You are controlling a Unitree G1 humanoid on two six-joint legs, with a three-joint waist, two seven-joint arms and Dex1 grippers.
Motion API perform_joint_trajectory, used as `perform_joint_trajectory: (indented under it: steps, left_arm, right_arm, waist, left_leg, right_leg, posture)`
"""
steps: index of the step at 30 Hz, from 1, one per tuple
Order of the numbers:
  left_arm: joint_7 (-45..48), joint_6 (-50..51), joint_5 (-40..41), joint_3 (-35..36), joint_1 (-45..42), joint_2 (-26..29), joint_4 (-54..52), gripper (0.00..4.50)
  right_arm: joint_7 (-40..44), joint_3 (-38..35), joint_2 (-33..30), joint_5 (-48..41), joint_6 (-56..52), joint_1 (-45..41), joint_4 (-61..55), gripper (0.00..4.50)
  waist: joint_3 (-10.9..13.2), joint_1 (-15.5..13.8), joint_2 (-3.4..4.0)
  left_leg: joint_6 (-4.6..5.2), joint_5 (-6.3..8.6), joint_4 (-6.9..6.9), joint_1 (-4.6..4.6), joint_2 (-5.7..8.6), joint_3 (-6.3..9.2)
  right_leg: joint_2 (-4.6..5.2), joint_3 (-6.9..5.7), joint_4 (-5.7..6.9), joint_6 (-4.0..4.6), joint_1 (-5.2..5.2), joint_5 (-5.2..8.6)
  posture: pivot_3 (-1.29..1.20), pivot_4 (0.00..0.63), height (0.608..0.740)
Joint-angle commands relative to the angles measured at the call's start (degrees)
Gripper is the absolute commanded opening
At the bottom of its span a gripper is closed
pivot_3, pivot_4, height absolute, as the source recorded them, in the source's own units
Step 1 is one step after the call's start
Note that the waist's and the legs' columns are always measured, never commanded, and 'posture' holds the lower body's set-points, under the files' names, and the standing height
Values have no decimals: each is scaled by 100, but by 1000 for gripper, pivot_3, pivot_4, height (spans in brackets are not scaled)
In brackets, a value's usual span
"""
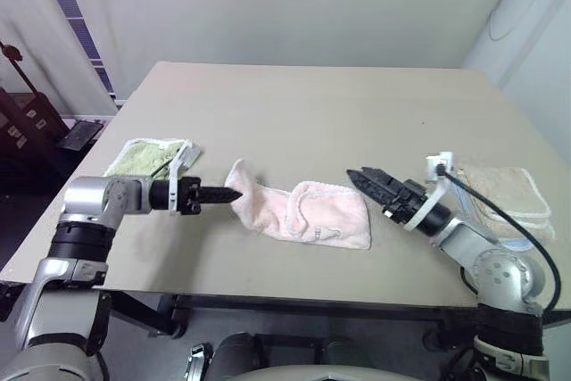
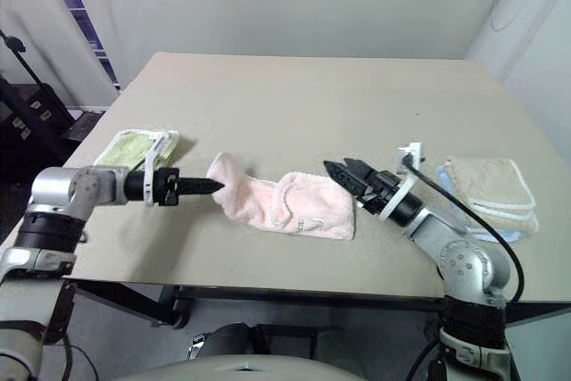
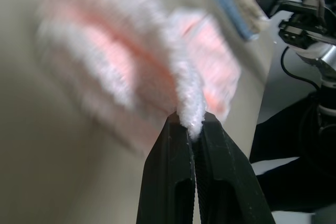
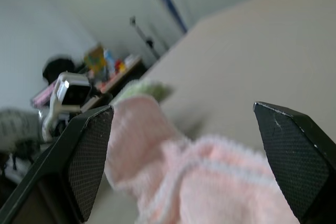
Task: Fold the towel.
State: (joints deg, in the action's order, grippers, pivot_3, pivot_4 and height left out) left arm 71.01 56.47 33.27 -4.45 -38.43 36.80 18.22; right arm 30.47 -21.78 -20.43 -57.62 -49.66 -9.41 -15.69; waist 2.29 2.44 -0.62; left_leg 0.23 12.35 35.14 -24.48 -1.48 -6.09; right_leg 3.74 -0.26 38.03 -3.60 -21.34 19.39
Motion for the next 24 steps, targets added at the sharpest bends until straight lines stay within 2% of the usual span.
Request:
perform_joint_trajectory:
  steps: [1, 8, 15, 22, 24]
  left_arm:
    - [616, -684, -335, -581, -525, -255, 139, 22]
    - [1529, -1242, -817, -1418, -1552, -1250, 1092, 22]
    - [1692, -2197, -1678, -1948, -2182, -2441, 2636, 22]
    - [1578, -2860, -2119, -1761, -2248, -3117, 3506, 22]
    - [1331, -2882, -2175, -1611, -2322, -3272, 3811, 525]
  right_arm:
    - [-299, -418, -34, -455, 82, 167, -376, 4500]
    - [-826, -562, -36, -525, 250, 459, -528, 4500]
    - [-1345, -598, 5, -454, 506, 722, -678, 4500]
    - [-1625, -523, 92, -391, 734, 1048, -818, 4500]
    - [-1681, -479, 102, -369, 782, 1066, -817, 4500]
  waist:
    - [0, 2, 0]
    - [2, 25, 3]
    - [4, -35, 2]
    - [6, -13, 3]
    - [6, -20, 3]
  left_leg:
    - [1, 0, 0, 0, 0, -1]
    - [31, -15, 9, -16, -2, -4]
    - [52, -19, 28, -21, -5, -2]
    - [77, -5, 81, -55, -14, 3]
    - [80, -3, 96, -64, -17, 7]
  right_leg:
    - [0, 0, -1, 0, 2, 0]
    - [-11, 0, 2, -4, 10, -1]
    - [-27, 0, 6, -15, 14, -3]
    - [-37, -2, 17, -28, 2, -8]
    - [-41, -3, 19, -35, -1, -12]
  posture:
    - [0, 0, 740]
    - [0, 0, 740]
    - [0, 0, 740]
    - [0, 0, 740]
    - [0, 0, 740]
